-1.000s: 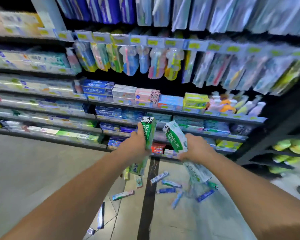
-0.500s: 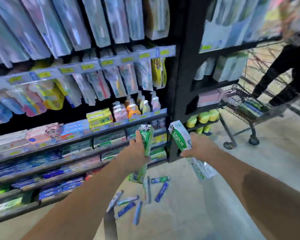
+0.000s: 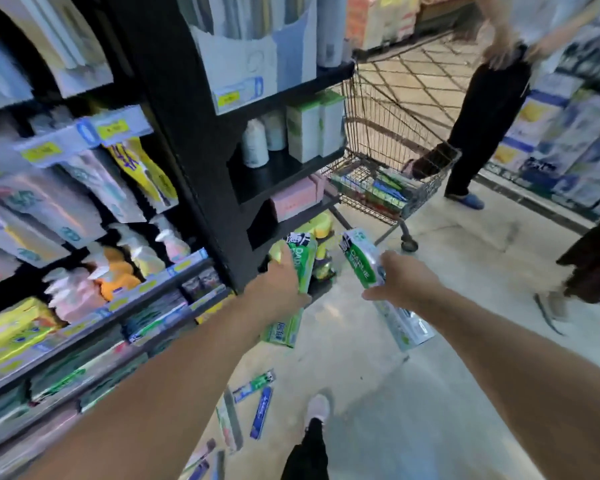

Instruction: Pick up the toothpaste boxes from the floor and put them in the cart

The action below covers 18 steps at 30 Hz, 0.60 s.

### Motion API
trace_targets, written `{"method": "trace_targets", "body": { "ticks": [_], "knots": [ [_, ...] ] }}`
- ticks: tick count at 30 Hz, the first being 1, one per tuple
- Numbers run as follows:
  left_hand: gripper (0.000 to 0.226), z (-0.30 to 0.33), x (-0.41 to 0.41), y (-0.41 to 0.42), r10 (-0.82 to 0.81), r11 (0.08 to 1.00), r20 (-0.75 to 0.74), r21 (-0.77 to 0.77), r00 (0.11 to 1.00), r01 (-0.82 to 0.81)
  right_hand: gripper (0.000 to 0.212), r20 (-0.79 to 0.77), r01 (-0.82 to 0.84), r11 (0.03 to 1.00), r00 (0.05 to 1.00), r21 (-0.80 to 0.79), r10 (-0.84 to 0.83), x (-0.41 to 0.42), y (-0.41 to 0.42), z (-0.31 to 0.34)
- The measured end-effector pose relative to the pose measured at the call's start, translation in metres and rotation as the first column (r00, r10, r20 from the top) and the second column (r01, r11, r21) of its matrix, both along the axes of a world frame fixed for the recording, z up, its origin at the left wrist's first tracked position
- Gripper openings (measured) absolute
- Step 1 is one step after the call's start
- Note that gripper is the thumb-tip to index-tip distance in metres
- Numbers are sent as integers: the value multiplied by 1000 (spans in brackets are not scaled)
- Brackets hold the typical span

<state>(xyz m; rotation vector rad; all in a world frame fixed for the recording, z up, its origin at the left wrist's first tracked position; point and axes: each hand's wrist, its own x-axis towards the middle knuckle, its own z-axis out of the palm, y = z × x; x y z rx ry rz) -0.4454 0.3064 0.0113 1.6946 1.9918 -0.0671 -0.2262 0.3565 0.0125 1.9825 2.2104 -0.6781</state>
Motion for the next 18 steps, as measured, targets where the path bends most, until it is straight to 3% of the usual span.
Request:
{"method": "trace_targets", "body": {
  "ticks": [9, 18],
  "knots": [
    [112, -9, 63, 181, -258, 966, -39, -21, 965, 257, 54, 35, 224, 974, 974, -15, -224, 57, 133, 13],
    [113, -23, 145, 324, -331, 940, 10, -82, 944, 330, 57, 18, 314, 949, 949, -27, -314, 135, 259, -8]
  ]
}}
